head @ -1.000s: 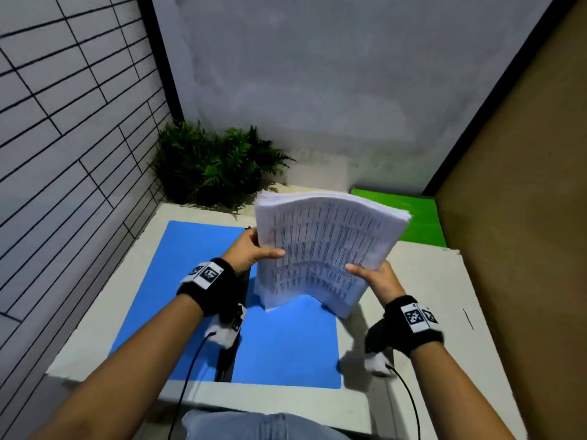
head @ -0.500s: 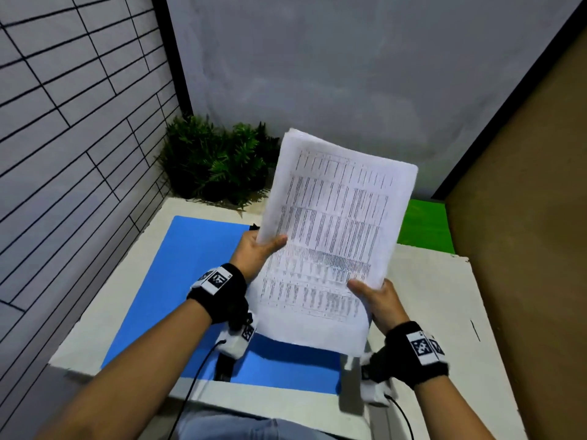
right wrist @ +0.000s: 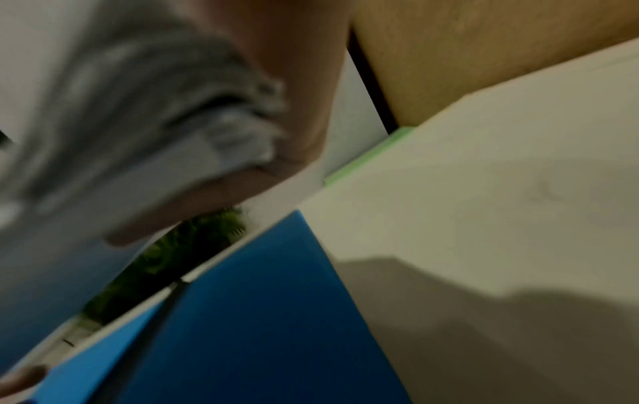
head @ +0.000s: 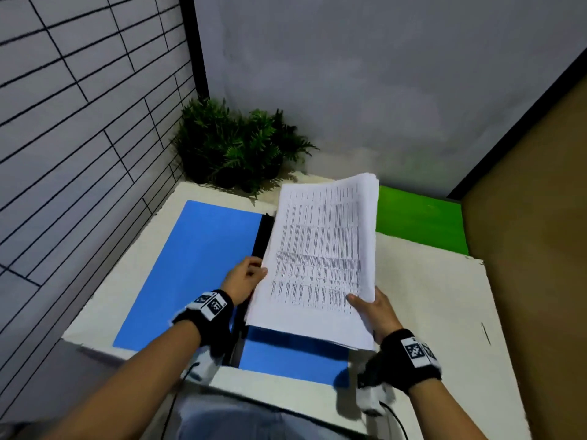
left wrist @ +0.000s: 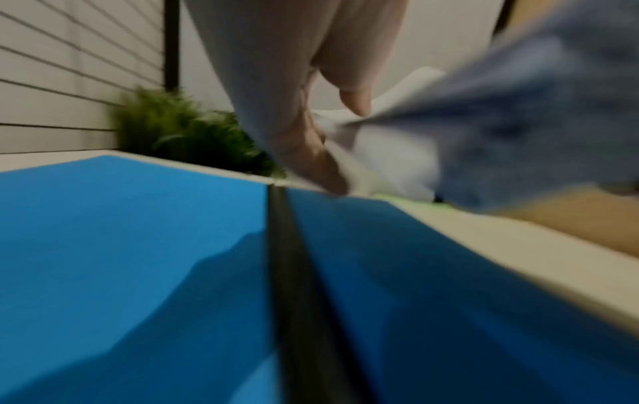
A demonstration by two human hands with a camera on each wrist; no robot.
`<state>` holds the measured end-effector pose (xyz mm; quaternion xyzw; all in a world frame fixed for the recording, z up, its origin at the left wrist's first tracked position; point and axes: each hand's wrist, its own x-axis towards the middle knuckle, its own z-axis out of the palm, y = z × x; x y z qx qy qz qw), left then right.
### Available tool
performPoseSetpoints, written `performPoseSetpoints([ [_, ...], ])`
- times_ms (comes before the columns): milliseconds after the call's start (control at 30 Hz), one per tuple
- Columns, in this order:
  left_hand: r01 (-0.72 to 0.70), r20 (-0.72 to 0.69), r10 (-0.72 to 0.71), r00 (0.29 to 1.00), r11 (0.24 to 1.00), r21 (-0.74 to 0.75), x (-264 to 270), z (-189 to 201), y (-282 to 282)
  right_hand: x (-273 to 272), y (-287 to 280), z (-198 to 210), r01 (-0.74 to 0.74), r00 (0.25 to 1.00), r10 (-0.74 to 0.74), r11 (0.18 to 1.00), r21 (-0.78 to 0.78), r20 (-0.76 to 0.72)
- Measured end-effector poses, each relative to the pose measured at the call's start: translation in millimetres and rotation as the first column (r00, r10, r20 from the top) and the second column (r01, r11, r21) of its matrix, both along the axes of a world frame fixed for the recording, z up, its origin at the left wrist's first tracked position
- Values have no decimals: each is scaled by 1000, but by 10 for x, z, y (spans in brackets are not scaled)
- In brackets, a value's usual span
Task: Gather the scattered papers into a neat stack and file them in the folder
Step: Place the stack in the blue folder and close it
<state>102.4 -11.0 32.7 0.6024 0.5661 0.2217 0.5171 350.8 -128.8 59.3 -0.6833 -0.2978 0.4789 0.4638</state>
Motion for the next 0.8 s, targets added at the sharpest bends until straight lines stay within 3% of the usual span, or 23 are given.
performPoseSetpoints([
  [67,-81,-245,75,967,997,-13,-454,-256,104,-69,7,-206,-13,998,18,995,-98,57],
  [167,-182,-651,108,751,982,-46,-1213,-506,182,-95,5,-514,-31,991,62,969,-245,120],
  [233,-265,-733,113,671,959,-95,-1564,-543,173,-115,0,-624,-19,993,51,962,-274,109],
  [367,-301,-800,103,592,948,-101,-1739,-550,201,-191,14,-707,9,999,6,959,-283,52],
  [500,-408,-731,193,655,904,-128,-1743,-569,243,-269,35,-838,21,996,11,937,-347,89],
  [567,-404,-651,203,731,898,-174,-1797,-479,286,-260,29,-859,33,993,10,931,-364,115],
  [667,-256,-471,138,871,947,-195,-1851,-124,380,-229,18,-861,8,990,45,931,-366,135],
  [800,-3,-242,-42,969,983,-183,-1735,684,398,-186,25,-812,-9,981,78,932,-362,177],
])
